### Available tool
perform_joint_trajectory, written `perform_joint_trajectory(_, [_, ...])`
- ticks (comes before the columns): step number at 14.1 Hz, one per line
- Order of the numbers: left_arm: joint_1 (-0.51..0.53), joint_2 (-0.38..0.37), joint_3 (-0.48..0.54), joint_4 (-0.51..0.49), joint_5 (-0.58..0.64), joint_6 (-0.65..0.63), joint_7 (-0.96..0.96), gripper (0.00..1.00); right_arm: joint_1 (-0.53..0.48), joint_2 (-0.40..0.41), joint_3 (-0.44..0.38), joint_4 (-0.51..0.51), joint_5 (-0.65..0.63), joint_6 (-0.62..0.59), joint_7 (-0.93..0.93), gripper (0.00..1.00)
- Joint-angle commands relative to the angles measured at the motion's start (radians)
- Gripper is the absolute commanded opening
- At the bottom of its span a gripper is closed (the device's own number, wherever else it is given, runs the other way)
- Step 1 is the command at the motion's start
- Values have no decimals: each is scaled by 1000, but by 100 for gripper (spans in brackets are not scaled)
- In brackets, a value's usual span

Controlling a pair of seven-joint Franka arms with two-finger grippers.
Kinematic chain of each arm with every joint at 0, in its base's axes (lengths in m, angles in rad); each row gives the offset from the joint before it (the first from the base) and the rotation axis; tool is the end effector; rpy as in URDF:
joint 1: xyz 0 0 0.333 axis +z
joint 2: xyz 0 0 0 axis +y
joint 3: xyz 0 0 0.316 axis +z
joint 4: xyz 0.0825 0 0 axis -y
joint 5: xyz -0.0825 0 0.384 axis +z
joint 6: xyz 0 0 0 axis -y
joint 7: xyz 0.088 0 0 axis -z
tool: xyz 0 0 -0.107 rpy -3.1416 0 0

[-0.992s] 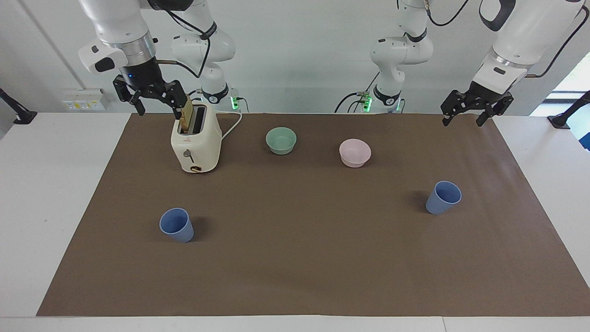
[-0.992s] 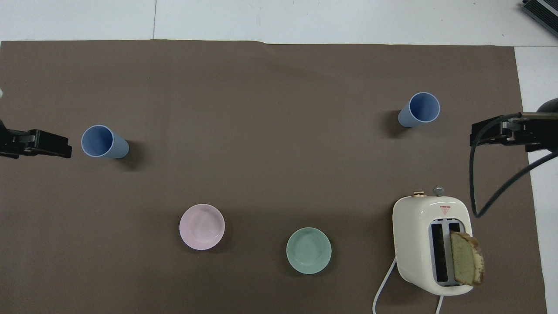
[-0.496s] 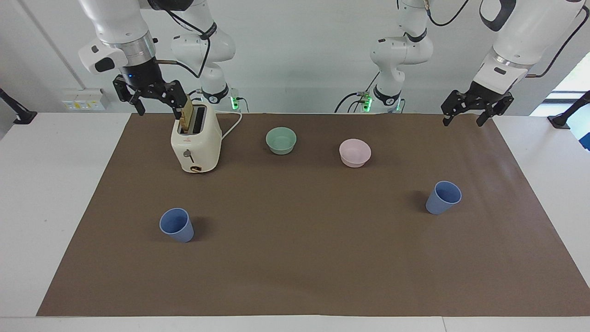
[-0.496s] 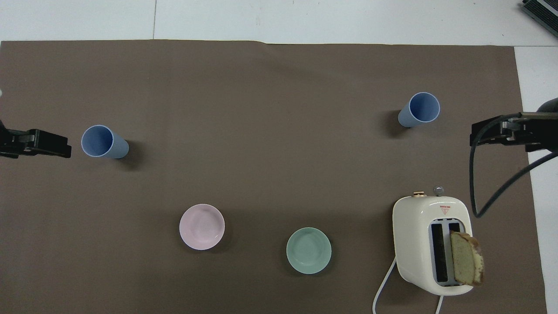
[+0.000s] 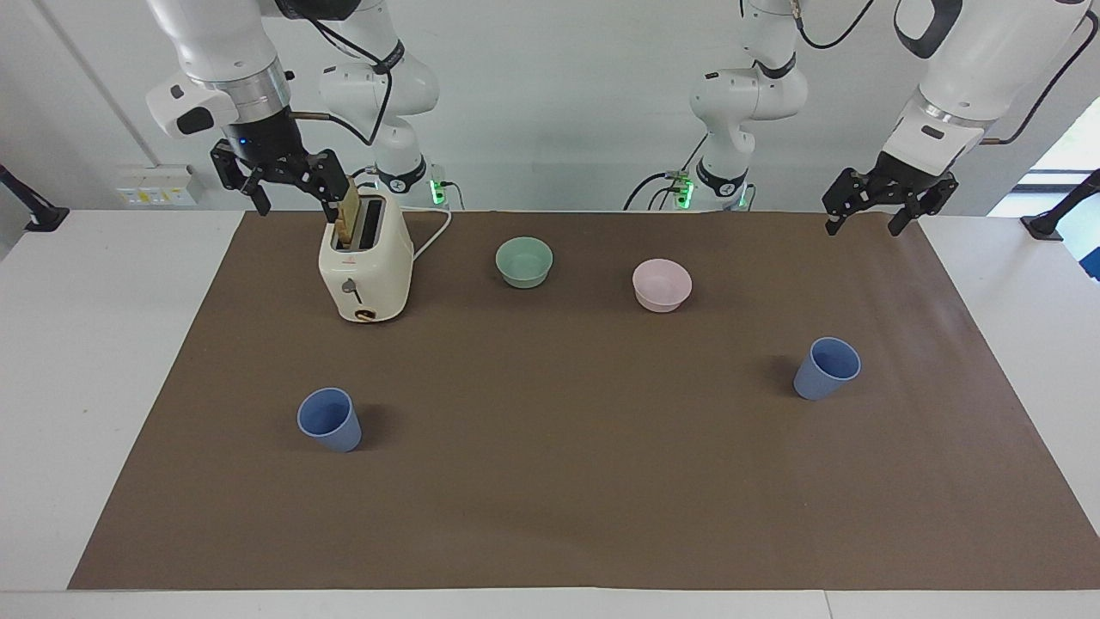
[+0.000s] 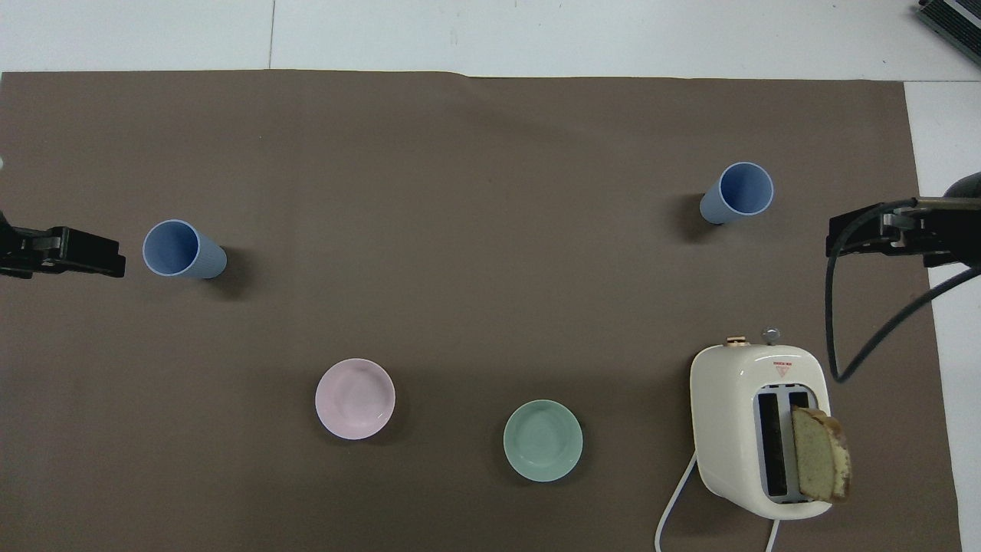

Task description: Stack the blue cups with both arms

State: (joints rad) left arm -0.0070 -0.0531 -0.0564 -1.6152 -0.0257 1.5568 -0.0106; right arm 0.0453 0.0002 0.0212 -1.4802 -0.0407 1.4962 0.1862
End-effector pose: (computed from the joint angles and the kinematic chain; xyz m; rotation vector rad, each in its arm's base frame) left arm 0.5350 -0.0376 0.6313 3.1180 -0.0827 -0.0097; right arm 0.5463 0.0318 0.6603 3.0973 -0.1908 0.0323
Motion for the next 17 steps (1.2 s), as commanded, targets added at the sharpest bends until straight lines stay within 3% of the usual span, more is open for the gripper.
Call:
perform_joint_trajectory(1, [10,-24,-6,-29,3,9,-9,100,-13,8,2,9,27,4,-8,100])
perform_joint_trajectory(8, [39,-16,-3,-28,-8,81,-74,100,-13,8,0,9,27,-1,-16,100])
perform_joint_trajectory(17, [157,114,-3,-86,-8,288,-78,100,-15,12,0,14,22,13,-19,100])
